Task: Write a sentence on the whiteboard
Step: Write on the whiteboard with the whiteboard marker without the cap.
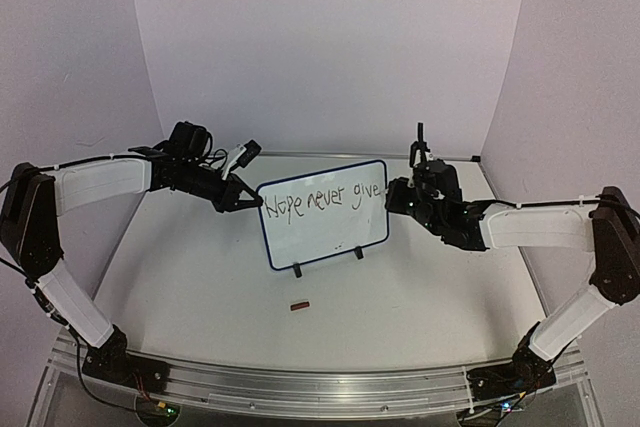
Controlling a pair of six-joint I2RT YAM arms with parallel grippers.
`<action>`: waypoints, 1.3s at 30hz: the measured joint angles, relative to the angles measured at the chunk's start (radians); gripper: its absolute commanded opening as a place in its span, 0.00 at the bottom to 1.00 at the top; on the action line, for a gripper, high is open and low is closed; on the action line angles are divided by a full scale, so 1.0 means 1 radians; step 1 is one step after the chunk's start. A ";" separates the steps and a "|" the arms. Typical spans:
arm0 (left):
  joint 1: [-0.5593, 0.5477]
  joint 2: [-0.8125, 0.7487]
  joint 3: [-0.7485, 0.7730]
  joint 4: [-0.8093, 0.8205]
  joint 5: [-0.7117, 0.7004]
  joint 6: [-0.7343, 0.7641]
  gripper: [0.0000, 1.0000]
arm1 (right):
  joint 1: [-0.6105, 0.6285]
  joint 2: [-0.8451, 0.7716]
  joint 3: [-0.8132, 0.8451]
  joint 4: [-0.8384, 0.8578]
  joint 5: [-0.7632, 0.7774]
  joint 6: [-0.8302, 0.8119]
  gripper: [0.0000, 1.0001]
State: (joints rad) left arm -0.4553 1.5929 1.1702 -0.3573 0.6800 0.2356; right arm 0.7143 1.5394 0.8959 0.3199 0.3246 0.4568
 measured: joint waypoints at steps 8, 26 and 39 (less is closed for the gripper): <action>0.000 0.000 0.000 0.000 0.000 0.000 0.00 | 0.000 -0.100 -0.061 0.002 0.002 -0.006 0.00; -0.014 -0.001 0.000 0.008 -0.009 0.000 0.00 | 0.110 -0.283 -0.100 -0.032 -0.119 -0.049 0.00; -0.023 -0.002 0.000 0.011 -0.012 0.000 0.00 | 0.246 -0.210 -0.061 -0.051 -0.128 -0.056 0.00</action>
State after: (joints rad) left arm -0.4785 1.5906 1.1702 -0.3466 0.6678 0.2352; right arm 0.9606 1.3292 0.8348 0.2684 0.1967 0.4005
